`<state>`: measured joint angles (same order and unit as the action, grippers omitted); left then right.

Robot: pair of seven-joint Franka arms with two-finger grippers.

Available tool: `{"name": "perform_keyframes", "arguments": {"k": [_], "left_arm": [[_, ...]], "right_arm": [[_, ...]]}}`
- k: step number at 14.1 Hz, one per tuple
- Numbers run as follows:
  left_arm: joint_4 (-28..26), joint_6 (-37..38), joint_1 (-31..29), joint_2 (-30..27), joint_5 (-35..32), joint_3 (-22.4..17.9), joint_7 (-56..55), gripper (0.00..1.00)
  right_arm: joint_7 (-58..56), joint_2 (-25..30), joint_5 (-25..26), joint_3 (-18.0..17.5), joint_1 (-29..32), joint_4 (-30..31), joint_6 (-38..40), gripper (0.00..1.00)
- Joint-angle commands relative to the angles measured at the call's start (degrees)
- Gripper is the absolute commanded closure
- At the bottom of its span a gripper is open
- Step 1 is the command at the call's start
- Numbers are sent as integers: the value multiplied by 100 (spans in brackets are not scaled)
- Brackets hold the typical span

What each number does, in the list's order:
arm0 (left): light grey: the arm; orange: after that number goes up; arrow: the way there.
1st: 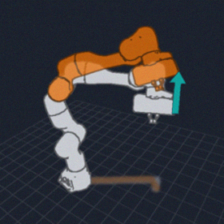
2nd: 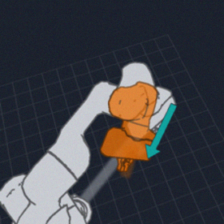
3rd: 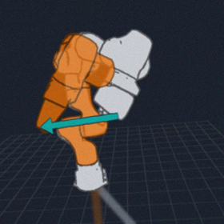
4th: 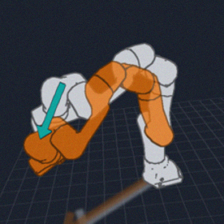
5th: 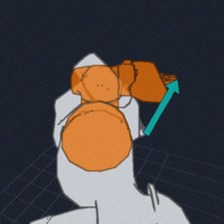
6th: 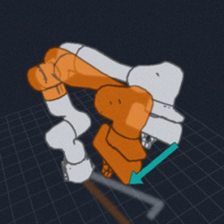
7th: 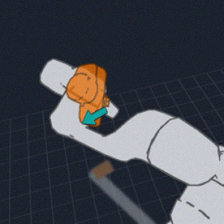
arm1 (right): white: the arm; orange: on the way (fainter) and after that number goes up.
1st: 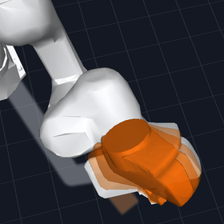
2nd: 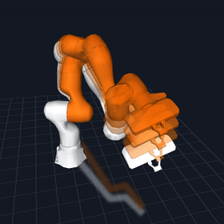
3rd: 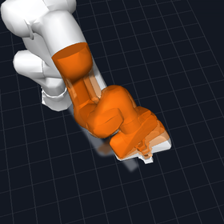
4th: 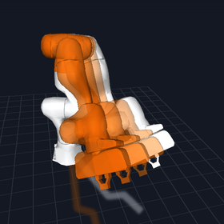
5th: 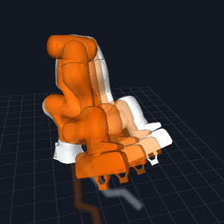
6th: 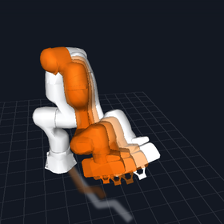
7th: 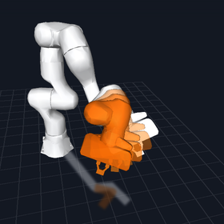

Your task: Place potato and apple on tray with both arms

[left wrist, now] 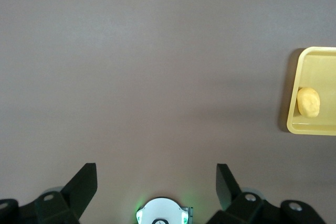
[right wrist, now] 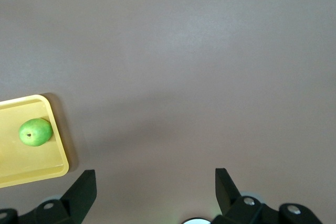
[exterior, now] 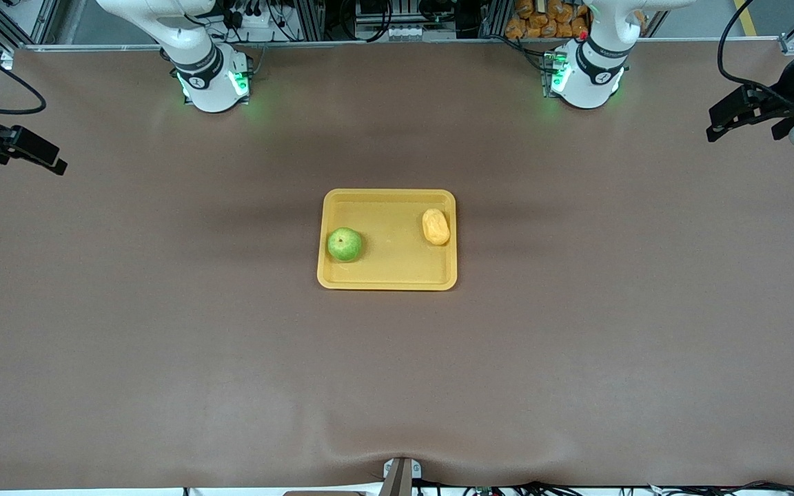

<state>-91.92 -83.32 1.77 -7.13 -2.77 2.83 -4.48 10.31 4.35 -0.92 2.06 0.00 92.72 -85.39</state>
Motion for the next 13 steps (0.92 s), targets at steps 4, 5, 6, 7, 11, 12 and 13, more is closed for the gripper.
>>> {"name": "perform_keyframes", "arguments": {"k": [4, 5, 6, 7, 11, 12, 13], "left_arm": [[324, 150, 34, 185, 23, -37, 44, 0], [332, 150, 34, 185, 22, -28, 26, 0], [333, 158, 42, 168, 31, -28, 26, 0], [324, 176, 42, 168, 57, -19, 17, 0], [324, 211, -1, 150, 66, 25, -9, 0], [341, 307, -10, 141, 66, 25, -9, 0], [341, 334, -19, 115, 75, 16, -18, 0]], "right_arm": [[59, -75, 13, 5, -53, -149, 76, 0], [59, -75, 22, 5, -88, -149, 84, 0], [59, -75, 22, 5, -97, -149, 84, 0], [59, -75, 22, 5, -97, -149, 84, 0], [59, -75, 31, 5, -97, -149, 84, 0], [59, -75, 31, 5, -97, -149, 84, 0], [59, -75, 31, 5, -97, -149, 84, 0]]}}
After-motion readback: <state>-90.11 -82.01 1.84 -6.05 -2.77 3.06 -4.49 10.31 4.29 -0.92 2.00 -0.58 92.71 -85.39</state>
